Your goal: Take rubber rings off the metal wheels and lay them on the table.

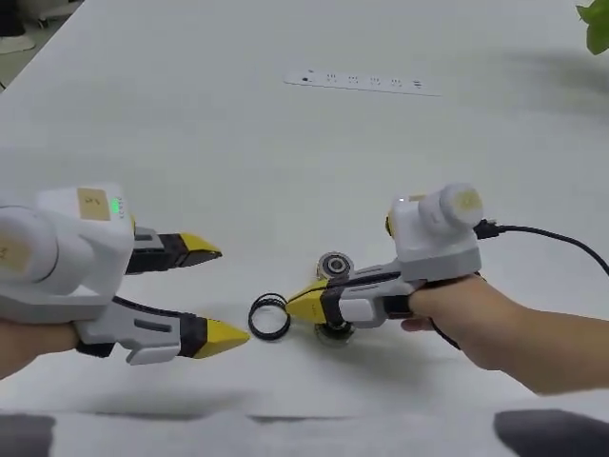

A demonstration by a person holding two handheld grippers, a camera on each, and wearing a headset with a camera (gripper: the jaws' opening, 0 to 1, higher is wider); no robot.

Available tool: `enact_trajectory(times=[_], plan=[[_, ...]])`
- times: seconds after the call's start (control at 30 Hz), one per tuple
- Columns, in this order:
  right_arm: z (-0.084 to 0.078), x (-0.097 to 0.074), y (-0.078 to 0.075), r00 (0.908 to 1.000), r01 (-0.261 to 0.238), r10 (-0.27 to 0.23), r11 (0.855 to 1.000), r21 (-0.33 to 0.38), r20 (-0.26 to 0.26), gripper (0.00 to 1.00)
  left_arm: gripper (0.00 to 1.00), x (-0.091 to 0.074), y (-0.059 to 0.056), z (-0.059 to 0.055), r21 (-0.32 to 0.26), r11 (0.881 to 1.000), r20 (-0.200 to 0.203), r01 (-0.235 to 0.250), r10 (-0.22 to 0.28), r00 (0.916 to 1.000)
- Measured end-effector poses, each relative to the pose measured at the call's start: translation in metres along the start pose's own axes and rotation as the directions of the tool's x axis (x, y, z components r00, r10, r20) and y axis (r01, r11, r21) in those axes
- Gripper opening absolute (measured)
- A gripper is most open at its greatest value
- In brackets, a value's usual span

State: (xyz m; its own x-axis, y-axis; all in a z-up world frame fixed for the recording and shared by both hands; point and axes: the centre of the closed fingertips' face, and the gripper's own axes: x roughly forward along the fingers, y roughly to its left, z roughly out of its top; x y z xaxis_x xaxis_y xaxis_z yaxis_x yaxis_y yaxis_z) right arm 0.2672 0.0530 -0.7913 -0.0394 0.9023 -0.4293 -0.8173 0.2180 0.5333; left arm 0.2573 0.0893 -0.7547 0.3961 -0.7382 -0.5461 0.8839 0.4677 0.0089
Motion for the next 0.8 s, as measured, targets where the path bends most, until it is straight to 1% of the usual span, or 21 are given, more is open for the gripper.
enact_trajectory(times=[0.43, 0.63, 0.8], plan=[[-0.0035, 0.0026, -0.0045, 0.9992, 0.018, -0.02, 0.998, -0.055, -0.035, 0.09, 0.57, -0.0006, -0.0012, -0.0022, -0.006, 1.0, -0.005, 0.001, -0.001, 1.0], [-0.0061, 0.0044, -0.0028, 0.9973, 0.027, -0.034, 0.993, -0.114, -0.064, 0.14, 0.57, -0.0004, -0.0019, -0.0031, -0.007, 1.0, -0.011, 0.005, -0.005, 0.9999], [-0.0079, 0.004, -0.0014, 0.9952, 0.032, -0.047, 0.986, -0.163, -0.087, 0.16, 0.57, 0.0, -0.0037, -0.0039, 0.0, 1.0, -0.019, 0.012, -0.012, 0.9997]])
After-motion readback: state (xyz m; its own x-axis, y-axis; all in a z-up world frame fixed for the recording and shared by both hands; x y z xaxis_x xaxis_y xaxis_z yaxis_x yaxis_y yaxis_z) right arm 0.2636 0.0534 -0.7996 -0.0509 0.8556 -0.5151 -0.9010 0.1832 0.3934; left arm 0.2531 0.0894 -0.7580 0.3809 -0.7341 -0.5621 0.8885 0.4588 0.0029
